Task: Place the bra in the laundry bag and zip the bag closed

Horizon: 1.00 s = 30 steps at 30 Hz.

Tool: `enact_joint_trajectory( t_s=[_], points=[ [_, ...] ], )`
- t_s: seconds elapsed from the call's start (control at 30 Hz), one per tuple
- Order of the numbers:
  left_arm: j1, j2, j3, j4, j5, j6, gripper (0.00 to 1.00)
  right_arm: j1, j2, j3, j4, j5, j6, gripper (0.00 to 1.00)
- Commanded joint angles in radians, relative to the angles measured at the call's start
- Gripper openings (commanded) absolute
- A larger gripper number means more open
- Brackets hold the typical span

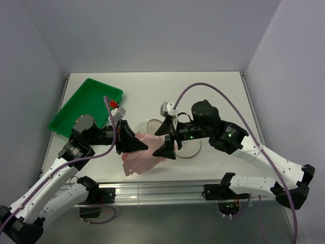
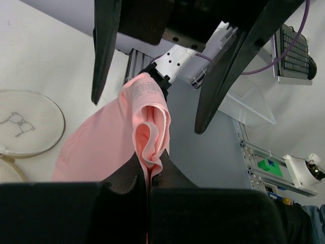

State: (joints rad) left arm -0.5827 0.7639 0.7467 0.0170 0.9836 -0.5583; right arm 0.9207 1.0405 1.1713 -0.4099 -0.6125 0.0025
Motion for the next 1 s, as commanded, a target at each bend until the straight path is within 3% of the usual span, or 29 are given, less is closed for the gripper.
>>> enact_joint_trajectory(
  t_s=[0.0,0.37,0.5,0.53,0.7,0.73,0.83,0.87,0.97],
  points=[
    [-0.006,0.000,0.049,0.037,0.024,0.021,0.00,0.036,-0.010,0.001,0.013,-0.046,-0.006,0.94],
    [-0.019,0.015,0.059,0.066,0.020,0.005,0.00,0.087,0.058,-0.042,0.077,0.007,0.047,0.76],
    [-0.020,0.015,0.065,0.060,0.017,0.005,0.01,0.087,0.066,-0.051,0.091,-0.001,0.056,0.62],
    [-0.020,0.018,0.065,0.058,0.015,0.005,0.01,0.087,0.064,-0.055,0.097,-0.001,0.057,0.53],
    [-0.020,0.012,0.082,0.035,-0.026,0.017,0.06,0.087,0.058,-0.065,0.095,0.010,0.068,0.29],
    [-0.020,0.008,0.088,0.025,-0.060,0.017,0.08,0.087,0.052,-0.067,0.098,0.028,0.068,0.19],
    [-0.020,0.005,0.120,-0.014,-0.138,0.031,0.32,0.087,0.029,-0.075,0.111,0.059,0.083,0.00],
    [-0.022,0.003,0.141,-0.025,-0.169,0.038,0.51,0.086,0.024,-0.073,0.112,0.074,0.091,0.00],
    [-0.020,-0.009,0.192,-0.130,-0.330,0.055,0.80,0.084,0.001,-0.068,0.105,0.121,0.105,0.00]
  ],
)
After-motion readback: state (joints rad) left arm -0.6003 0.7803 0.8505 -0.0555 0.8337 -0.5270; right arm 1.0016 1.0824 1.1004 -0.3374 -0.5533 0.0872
